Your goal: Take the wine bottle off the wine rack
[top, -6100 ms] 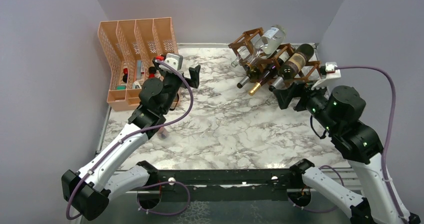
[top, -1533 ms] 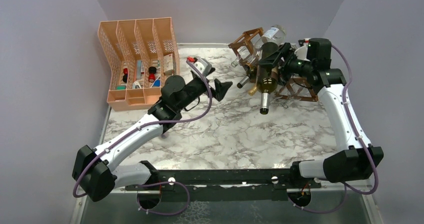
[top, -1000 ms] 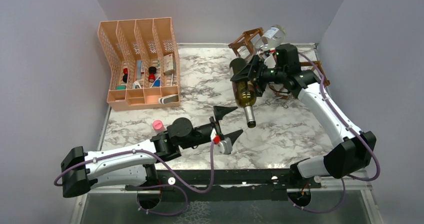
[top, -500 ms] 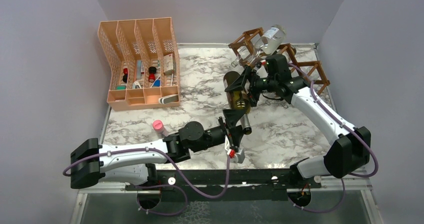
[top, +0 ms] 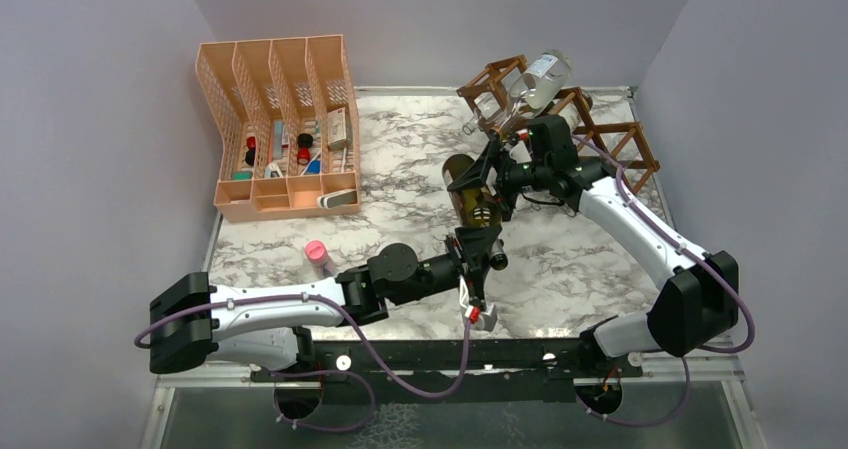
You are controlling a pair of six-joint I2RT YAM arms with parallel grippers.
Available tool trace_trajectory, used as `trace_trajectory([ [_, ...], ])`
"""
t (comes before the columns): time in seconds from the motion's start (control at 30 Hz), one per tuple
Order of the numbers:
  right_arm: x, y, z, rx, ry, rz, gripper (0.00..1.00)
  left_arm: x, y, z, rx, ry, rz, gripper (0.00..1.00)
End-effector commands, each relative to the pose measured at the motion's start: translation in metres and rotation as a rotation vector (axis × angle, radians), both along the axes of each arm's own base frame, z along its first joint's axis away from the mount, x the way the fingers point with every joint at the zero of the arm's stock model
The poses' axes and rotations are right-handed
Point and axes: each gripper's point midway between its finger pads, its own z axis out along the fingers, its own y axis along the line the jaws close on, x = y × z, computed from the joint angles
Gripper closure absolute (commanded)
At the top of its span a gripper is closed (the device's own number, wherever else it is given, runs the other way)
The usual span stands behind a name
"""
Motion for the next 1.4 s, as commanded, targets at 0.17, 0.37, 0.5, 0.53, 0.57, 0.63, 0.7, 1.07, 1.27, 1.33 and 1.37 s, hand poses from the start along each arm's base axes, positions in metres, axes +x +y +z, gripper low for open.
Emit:
trace_trajectory([
  [0.17, -0.006, 0.001, 0.000, -0.022, -0.108, 0.120, 0.05, -0.001, 0.014, 0.006, -0.061, 0.046, 0.039, 1.00],
  [0.37, -0.002, -0.011, -0.034, -0.129, -0.043, 0.151, 0.00, 0.000, 0.032, 0.001, -0.103, 0.126, 0.080, 1.00],
  [0.5, 0.005, -0.017, -0.037, -0.151, -0.057, 0.148, 0.00, -0.003, 0.046, -0.003, -0.144, 0.199, 0.093, 1.00],
  [0.53, 0.007, -0.018, -0.036, -0.151, -0.068, 0.143, 0.00, -0.004, 0.049, -0.005, -0.144, 0.210, 0.094, 1.00],
  [0.57, 0.009, -0.018, -0.034, -0.146, -0.077, 0.141, 0.00, -0.005, 0.051, -0.006, -0.145, 0.222, 0.095, 1.00],
  [0.63, 0.013, -0.019, -0.027, -0.151, -0.113, 0.149, 0.00, -0.004, 0.056, -0.007, -0.163, 0.257, 0.112, 1.00],
  [0.7, 0.021, -0.025, -0.018, -0.204, -0.179, 0.147, 0.00, 0.000, 0.061, -0.003, -0.197, 0.308, 0.140, 1.00],
  [1.07, 0.034, -0.106, 0.066, -0.606, -0.708, 0.008, 0.00, 0.093, 0.105, 0.033, -0.556, 0.698, 0.453, 1.00],
  [1.27, 0.011, -0.130, 0.086, -0.639, -0.860, -0.056, 0.00, 0.183, 0.138, 0.043, -0.710, 0.841, 0.622, 1.00],
  [1.33, 0.004, -0.133, 0.089, -0.636, -0.878, -0.058, 0.00, 0.212, 0.151, 0.039, -0.770, 0.888, 0.699, 1.00],
  [1.37, 0.001, -0.134, 0.090, -0.635, -0.881, -0.058, 0.00, 0.226, 0.157, 0.036, -0.799, 0.906, 0.728, 1.00],
])
